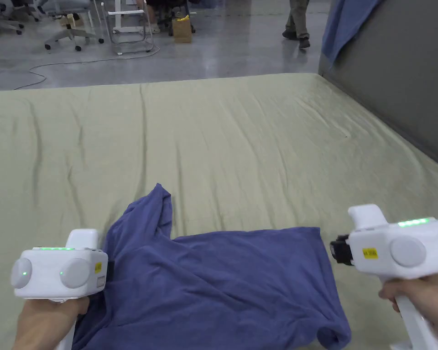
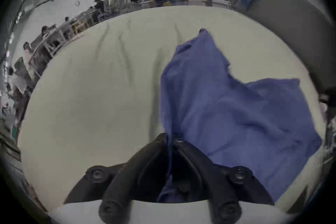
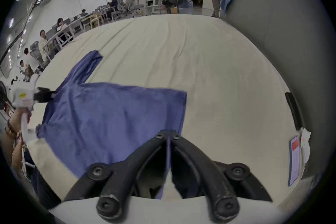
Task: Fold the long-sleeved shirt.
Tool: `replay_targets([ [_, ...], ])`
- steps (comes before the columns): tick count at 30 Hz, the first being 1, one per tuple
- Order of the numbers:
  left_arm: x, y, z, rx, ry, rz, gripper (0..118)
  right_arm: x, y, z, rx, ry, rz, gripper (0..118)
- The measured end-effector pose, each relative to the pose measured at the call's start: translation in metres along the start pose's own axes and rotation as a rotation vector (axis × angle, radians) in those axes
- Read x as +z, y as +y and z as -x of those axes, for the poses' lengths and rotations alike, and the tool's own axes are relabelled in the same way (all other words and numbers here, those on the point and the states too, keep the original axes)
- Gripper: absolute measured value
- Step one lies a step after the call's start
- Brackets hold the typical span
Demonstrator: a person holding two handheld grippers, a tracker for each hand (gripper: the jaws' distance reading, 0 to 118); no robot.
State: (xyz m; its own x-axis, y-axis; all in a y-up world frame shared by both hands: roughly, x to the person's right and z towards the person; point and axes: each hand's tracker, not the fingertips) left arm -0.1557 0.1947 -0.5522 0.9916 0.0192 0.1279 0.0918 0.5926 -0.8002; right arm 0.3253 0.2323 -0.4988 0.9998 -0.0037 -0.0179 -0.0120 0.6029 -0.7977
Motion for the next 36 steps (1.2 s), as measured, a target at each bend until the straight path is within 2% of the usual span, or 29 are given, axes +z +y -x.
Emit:
replay_targets([
  [1,0.008,0.003,0.003,0.030,-0.009,-0.013,1,-0.011,0.013,-0.002,-0.002,-0.002,0.011,30],
  [2,0.015,0.004,0.005,0.045,-0.007,-0.041,2,-0.022,0.024,-0.006,-0.006,-0.006,0.043,63],
  [3,0.024,0.006,0.008,0.053,-0.003,-0.074,1,-0.035,0.034,-0.008,-0.019,-0.001,0.063,70],
  [7,0.052,0.016,0.021,0.076,-0.017,-0.131,1,-0.087,0.062,-0.011,-0.013,-0.024,0.158,63],
  [11,0.073,0.027,0.028,0.110,-0.044,-0.167,1,-0.128,0.066,-0.001,-0.039,0.009,0.237,47],
  [13,0.075,0.032,0.029,0.111,-0.053,-0.181,1,-0.132,0.061,0.011,-0.001,-0.056,0.237,43],
  [14,0.075,0.034,0.031,0.116,-0.057,-0.186,1,-0.126,0.060,0.015,0.020,-0.069,0.228,25],
  [15,0.074,0.036,0.032,0.116,-0.057,-0.188,1,-0.120,0.061,0.017,0.037,-0.064,0.222,0],
  [17,0.070,0.043,0.030,0.107,-0.039,-0.199,1,-0.107,0.060,0.018,0.081,-0.088,0.191,0],
  [21,0.081,0.063,0.038,0.136,-0.117,-0.292,2,-0.059,0.071,0.006,0.025,0.006,0.083,0],
  [25,0.116,0.108,0.050,0.142,-0.085,-0.377,2,0.023,0.121,-0.010,0.051,-0.013,-0.113,0],
  [31,0.209,0.211,0.063,0.126,-0.046,-0.610,1,0.158,0.224,-0.021,0.043,-0.017,-0.381,0],
  [34,0.264,0.269,0.056,0.073,-0.013,-0.732,1,0.214,0.283,-0.016,0.071,-0.067,-0.490,0],
  [36,0.302,0.307,0.053,0.084,0.031,-0.805,1,0.253,0.320,-0.010,0.070,-0.105,-0.576,0],
])
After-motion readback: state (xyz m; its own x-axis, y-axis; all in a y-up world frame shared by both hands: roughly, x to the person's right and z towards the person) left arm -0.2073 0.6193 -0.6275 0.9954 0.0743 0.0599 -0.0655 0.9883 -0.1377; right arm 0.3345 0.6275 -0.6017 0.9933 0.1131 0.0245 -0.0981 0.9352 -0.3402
